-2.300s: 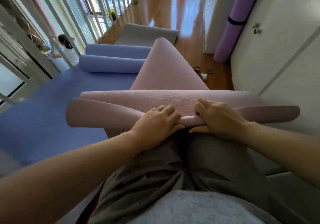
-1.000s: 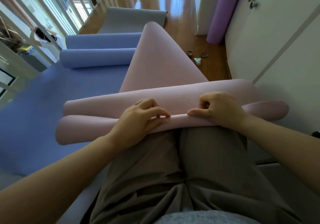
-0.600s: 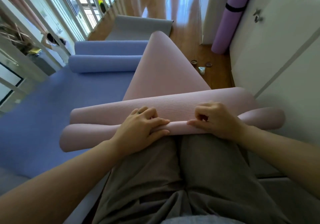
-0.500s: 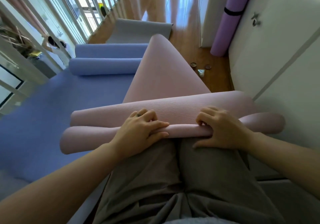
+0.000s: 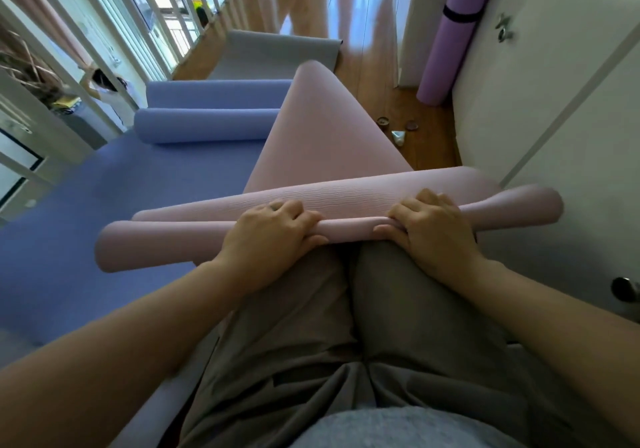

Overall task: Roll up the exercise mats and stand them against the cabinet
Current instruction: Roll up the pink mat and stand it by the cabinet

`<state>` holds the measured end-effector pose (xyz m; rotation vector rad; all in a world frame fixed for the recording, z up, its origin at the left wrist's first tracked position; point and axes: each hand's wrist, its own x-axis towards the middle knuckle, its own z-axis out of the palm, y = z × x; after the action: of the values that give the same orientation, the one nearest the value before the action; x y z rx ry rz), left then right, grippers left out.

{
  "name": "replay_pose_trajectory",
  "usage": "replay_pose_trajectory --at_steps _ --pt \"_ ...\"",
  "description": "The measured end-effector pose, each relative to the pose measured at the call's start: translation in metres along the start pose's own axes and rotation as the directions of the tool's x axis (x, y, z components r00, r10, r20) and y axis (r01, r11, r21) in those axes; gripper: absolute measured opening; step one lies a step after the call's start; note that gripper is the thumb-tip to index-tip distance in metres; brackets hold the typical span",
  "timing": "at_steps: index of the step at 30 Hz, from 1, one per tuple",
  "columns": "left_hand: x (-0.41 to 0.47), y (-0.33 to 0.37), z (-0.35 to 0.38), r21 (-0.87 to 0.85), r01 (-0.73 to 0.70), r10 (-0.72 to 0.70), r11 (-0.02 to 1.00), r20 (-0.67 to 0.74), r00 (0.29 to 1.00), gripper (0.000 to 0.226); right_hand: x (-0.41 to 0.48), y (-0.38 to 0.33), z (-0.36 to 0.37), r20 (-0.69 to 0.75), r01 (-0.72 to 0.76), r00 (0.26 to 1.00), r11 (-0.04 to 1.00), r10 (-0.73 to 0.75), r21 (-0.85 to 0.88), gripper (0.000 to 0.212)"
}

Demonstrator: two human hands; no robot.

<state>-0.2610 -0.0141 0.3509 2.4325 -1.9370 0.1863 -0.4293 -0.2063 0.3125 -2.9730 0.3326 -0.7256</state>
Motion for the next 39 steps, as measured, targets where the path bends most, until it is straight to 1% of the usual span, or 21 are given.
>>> replay_pose_trajectory --at_steps 3,5,8,11,12,14,17,19,21,23,25,26,28,30,31,33,34,35,36,37,39 --pt "0.007 -0.004 -0.013 0.015 -0.095 0.095 0.995 0.009 0.995 0.05 0.01 0.003 -0.01 0.084 0.055 0.995 0.998 -0.053 -0.018 0.06" --pt "0.008 -0.003 -0.027 -0.012 -0.113 0.114 0.993 0.019 0.993 0.048 0.018 0.006 -0.025 0.135 0.096 0.986 0.995 -0.094 -0.009 0.062" --pt "-0.002 -0.003 -0.037 -0.104 -0.159 0.159 0.982 -0.01 0.987 0.048 0.02 0.007 -0.045 0.251 0.083 0.962 0.992 -0.105 0.099 0.065" --pt "-0.027 0.007 -0.021 -0.148 -0.191 0.194 0.97 0.008 0.981 0.048 -0.003 -0.006 -0.044 0.34 0.032 0.936 0.985 -0.09 0.171 0.054" --pt "-0.035 0.01 -0.013 -0.154 -0.173 0.178 0.973 0.019 0.984 0.047 -0.01 -0.01 -0.04 0.345 0.014 0.935 0.98 -0.084 0.2 0.052" --pt "-0.041 0.011 -0.003 -0.193 -0.111 0.12 0.975 0.035 0.992 0.046 -0.014 -0.01 -0.033 0.35 -0.042 0.935 0.967 -0.05 0.252 0.055" --pt "-0.031 0.003 0.001 -0.347 -0.045 0.069 0.937 0.057 0.996 0.053 -0.005 -0.002 -0.029 0.42 -0.162 0.907 0.937 0.018 0.31 0.061" --pt "-0.023 -0.004 0.003 -0.408 -0.02 0.065 0.913 0.097 0.993 0.058 -0.002 -0.001 -0.028 0.433 -0.237 0.9 0.898 0.059 0.37 0.056" --pt "-0.016 -0.01 0.005 -0.383 0.006 0.054 0.924 0.144 0.988 0.062 -0.001 -0.001 -0.025 0.467 -0.333 0.874 0.866 0.135 0.373 0.048" --pt "-0.012 -0.013 0.008 -0.384 0.032 0.042 0.923 0.182 0.983 0.064 0.004 0.0 -0.023 0.509 -0.385 0.839 0.872 0.194 0.303 0.048" --pt "-0.008 -0.014 0.009 -0.443 0.021 0.036 0.896 0.12 0.992 0.058 0.014 0.004 -0.021 0.536 -0.397 0.814 0.888 0.225 0.231 0.056" --pt "-0.008 -0.016 0.01 -0.452 -0.023 0.049 0.892 0.045 0.998 0.051 0.019 0.005 -0.02 0.558 -0.411 0.795 0.888 0.239 0.205 0.06" --pt "-0.01 -0.017 0.013 -0.376 -0.163 0.115 0.912 -0.147 0.982 0.035 0.029 0.009 -0.017 0.603 -0.431 0.756 0.887 0.254 0.166 0.065" --pt "-0.015 -0.015 0.014 -0.254 -0.275 0.221 0.927 -0.223 0.949 0.027 0.034 0.011 -0.013 0.615 -0.415 0.75 0.897 0.243 0.152 0.066" --pt "-0.017 -0.014 0.014 -0.201 -0.303 0.258 0.932 -0.223 0.94 0.031 0.035 0.012 -0.012 0.616 -0.405 0.751 0.902 0.236 0.148 0.066" --pt "-0.019 -0.013 0.013 -0.135 -0.287 0.261 0.948 -0.185 0.948 0.042 0.036 0.015 -0.007 0.591 -0.383 0.775 0.911 0.224 0.157 0.063" --pt "-0.018 -0.012 0.011 -0.138 -0.259 0.235 0.956 -0.169 0.957 0.043 0.035 0.015 -0.004 0.531 -0.353 0.822 0.916 0.206 0.19 0.062" --pt "-0.016 -0.011 0.009 -0.162 -0.229 0.203 0.96 -0.161 0.966 0.042 0.033 0.014 -0.002 0.423 -0.297 0.889 0.922 0.172 0.25 0.059" --pt "-0.013 -0.012 0.007 -0.195 -0.199 0.172 0.96 -0.147 0.974 0.042 0.03 0.012 -0.001 0.296 -0.21 0.948 0.925 0.114 0.316 0.056" --pt "-0.01 -0.012 0.005 -0.217 -0.176 0.153 0.96 -0.122 0.981 0.042 0.024 0.011 -0.002 0.189 -0.103 0.981 0.925 0.034 0.365 0.055" --pt "-0.006 -0.015 0.004 -0.232 -0.159 0.145 0.96 -0.075 0.987 0.043 0.01 0.008 -0.007 0.111 0.087 0.984 0.92 -0.139 0.383 0.052"
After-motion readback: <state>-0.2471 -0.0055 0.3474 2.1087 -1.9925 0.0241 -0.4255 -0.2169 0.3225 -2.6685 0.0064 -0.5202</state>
